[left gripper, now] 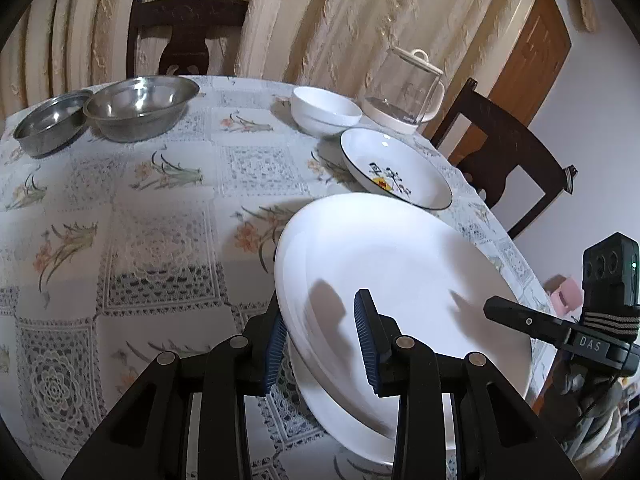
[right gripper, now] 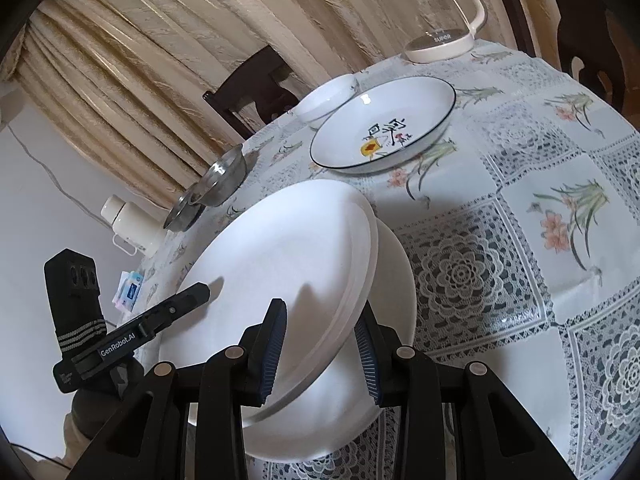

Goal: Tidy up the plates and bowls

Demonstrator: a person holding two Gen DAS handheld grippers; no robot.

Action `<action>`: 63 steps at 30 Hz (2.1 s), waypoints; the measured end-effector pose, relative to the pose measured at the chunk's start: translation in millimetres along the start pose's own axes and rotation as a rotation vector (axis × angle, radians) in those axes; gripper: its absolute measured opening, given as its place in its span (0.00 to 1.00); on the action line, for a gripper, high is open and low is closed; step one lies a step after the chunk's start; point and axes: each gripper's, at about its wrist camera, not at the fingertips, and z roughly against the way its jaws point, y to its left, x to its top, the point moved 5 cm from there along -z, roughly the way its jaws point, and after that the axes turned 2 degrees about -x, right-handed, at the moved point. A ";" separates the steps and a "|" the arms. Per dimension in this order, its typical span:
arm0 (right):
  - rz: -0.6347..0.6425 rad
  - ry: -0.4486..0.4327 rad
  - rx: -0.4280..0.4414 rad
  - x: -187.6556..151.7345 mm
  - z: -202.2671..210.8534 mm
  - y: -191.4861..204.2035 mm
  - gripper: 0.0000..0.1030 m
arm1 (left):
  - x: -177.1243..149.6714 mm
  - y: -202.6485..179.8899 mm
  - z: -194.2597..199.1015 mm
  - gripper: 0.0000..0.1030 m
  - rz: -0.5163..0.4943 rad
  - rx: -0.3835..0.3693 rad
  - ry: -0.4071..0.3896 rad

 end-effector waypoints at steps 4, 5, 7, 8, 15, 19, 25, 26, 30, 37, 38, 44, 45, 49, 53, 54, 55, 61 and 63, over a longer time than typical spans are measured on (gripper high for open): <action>-0.005 0.007 -0.001 -3.5 -0.4 -1.9 0.36 | -5.4 0.4 -3.2 0.33 0.004 0.003 0.015; -0.004 0.008 -0.003 -4.4 -0.4 -2.0 0.36 | -6.4 0.4 -3.8 0.33 0.004 0.003 0.019; -0.002 0.011 -0.007 -6.7 -0.8 -1.9 0.36 | -9.5 0.1 -4.8 0.33 0.005 0.006 0.026; -0.002 0.013 -0.010 -7.8 -1.0 -2.0 0.36 | -10.2 0.2 -4.6 0.33 0.003 0.009 0.025; 0.004 -0.002 -0.034 -10.4 4.4 -3.6 0.36 | -17.8 2.5 -9.9 0.33 0.009 0.014 0.058; -0.005 -0.018 -0.054 -10.6 9.7 -8.4 0.37 | -17.6 -1.9 -6.7 0.37 -0.029 0.032 0.038; 0.014 -0.022 -0.072 -13.0 10.3 -5.6 0.38 | -13.5 -6.3 -1.7 0.41 -0.046 0.025 0.016; 0.016 -0.022 -0.076 -12.8 10.0 -5.1 0.38 | -13.8 -6.2 -1.7 0.41 -0.044 0.024 0.018; 0.022 -0.022 -0.091 -13.2 10.8 -3.8 0.38 | -15.7 -2.4 -3.6 0.42 -0.030 0.035 0.027; 0.012 -0.023 -0.101 -11.7 12.3 -3.6 0.38 | -19.2 4.1 -4.6 0.47 -0.009 0.053 0.032; 0.010 -0.023 -0.103 -12.2 12.8 -3.9 0.38 | -19.0 4.6 -5.0 0.47 -0.009 0.054 0.033; -0.029 -0.023 -0.108 -10.3 15.9 -4.6 0.41 | -21.2 8.8 -7.5 0.50 0.000 0.066 0.045; -0.038 -0.027 -0.109 -9.7 17.4 -5.2 0.41 | -21.7 10.0 -8.1 0.50 0.003 0.069 0.047; -0.082 -0.037 -0.098 -9.2 21.7 -8.5 0.41 | -23.1 13.4 -10.2 0.51 0.013 0.077 0.054; -0.100 -0.049 -0.122 -10.5 25.0 -11.2 0.47 | -24.4 16.6 -12.5 0.53 0.021 0.082 0.060; -0.104 -0.052 -0.128 -11.0 25.1 -12.6 0.47 | -24.3 17.3 -12.5 0.56 0.022 0.082 0.060; -0.099 -0.064 -0.123 -10.6 26.4 -12.6 0.47 | -24.6 18.2 -12.3 0.59 0.023 0.084 0.059; -0.049 -0.096 -0.148 -7.5 31.5 -4.0 0.48 | -25.6 21.2 -13.1 0.61 0.034 0.089 0.063; -0.044 -0.094 -0.153 -7.5 30.0 -3.9 0.48 | -25.8 21.8 -13.4 0.62 0.035 0.091 0.063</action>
